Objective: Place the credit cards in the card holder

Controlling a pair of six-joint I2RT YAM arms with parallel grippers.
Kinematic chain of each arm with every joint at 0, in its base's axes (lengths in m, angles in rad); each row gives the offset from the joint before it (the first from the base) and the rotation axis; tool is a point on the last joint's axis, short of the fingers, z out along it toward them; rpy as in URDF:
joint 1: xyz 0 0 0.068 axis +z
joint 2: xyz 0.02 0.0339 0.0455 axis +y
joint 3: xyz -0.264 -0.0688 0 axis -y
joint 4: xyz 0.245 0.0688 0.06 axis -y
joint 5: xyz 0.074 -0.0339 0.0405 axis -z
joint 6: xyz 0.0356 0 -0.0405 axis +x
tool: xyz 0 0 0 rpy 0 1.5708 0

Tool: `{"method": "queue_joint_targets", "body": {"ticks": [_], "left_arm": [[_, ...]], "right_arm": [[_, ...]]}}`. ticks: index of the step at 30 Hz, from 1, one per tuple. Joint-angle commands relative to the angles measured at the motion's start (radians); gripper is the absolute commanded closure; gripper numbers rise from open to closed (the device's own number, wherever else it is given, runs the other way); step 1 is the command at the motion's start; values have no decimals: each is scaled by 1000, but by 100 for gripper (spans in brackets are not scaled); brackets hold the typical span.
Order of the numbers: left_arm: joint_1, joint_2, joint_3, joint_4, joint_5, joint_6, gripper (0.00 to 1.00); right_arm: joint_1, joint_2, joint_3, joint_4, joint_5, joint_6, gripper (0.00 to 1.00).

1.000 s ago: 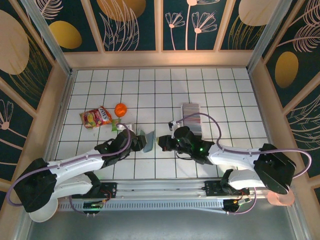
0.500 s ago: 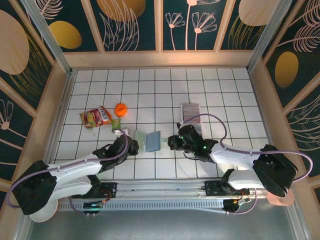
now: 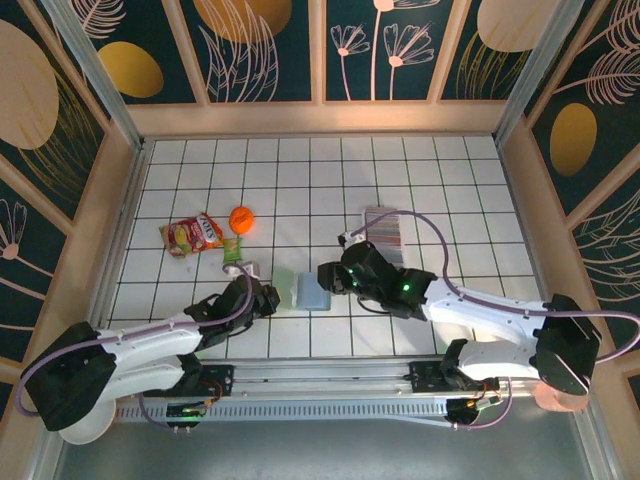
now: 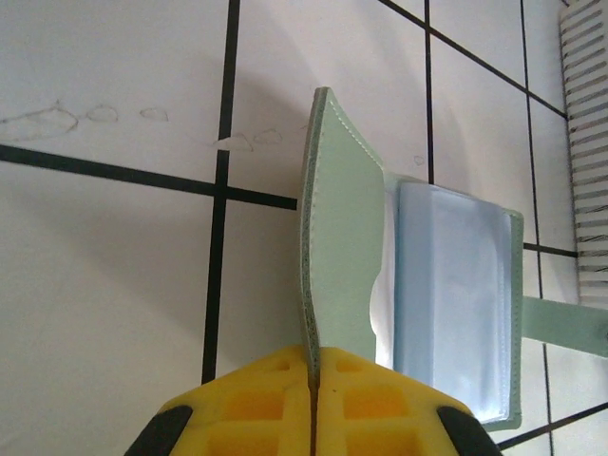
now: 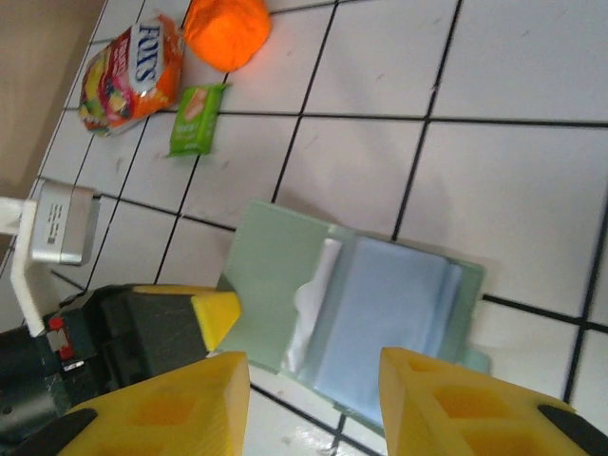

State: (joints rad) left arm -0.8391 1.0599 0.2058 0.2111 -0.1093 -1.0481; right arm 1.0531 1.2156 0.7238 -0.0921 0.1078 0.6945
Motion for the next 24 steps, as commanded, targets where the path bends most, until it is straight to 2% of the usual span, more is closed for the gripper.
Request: {"method": "queue_joint_targets", "body": {"ticks": [1,10,24], "left_arm": [[-4,-29,-38,35,12,-66,98],[-3,-82,-92,132,37,-147,100],[-4,-64,-93,132,41,-148,100]], "right_arm": [[13,60,-6,132,-86,53,60],[28,310,53,101,-54,121,57],[40,395,82,73,-34,125,59]]}}
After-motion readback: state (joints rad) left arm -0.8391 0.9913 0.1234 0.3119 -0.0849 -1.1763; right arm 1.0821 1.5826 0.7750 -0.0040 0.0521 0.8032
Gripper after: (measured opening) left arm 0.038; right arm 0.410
